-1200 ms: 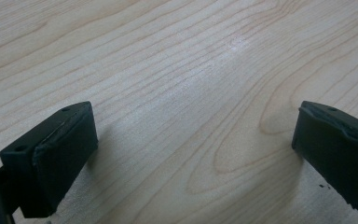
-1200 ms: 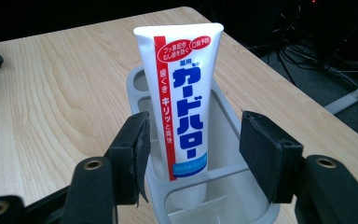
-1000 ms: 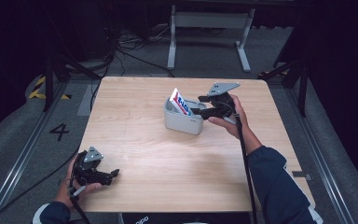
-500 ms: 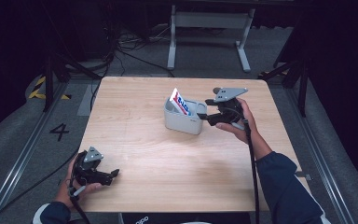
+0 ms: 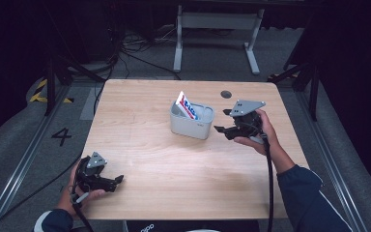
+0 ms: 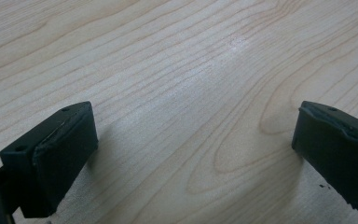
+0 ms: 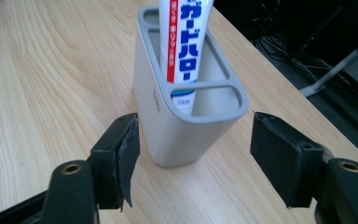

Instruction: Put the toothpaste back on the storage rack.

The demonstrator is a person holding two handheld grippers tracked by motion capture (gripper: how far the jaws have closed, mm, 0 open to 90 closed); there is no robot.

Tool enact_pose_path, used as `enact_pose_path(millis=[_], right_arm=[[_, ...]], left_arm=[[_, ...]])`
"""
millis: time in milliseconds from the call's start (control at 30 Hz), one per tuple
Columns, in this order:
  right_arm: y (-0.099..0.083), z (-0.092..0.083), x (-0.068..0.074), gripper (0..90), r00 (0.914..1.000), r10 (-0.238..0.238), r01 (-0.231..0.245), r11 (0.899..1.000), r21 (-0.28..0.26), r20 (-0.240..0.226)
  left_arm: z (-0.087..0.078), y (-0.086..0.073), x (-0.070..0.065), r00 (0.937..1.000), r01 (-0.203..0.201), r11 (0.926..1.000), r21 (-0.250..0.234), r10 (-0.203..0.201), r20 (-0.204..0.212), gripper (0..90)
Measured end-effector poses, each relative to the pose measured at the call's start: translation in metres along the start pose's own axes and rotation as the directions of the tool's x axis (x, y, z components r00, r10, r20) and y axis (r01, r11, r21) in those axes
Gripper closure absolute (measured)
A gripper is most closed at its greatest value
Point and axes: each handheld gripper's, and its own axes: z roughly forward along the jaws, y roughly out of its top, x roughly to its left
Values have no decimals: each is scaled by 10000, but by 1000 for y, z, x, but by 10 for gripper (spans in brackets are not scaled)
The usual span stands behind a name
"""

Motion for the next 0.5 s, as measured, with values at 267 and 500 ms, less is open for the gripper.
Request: enact_pose_path(millis=[267, 500], right_arm=[[-19, -8, 4, 315, 9991, -121, 106, 9993, 365, 400], [-38, -13, 7, 303, 9979, -155, 109, 9973, 722, 626]], left_arm=[[0, 0, 0, 10000, 4, 10000, 2, -4, 2, 5], [0, 0, 0, 10000, -18, 10000, 6, 18, -26, 5]])
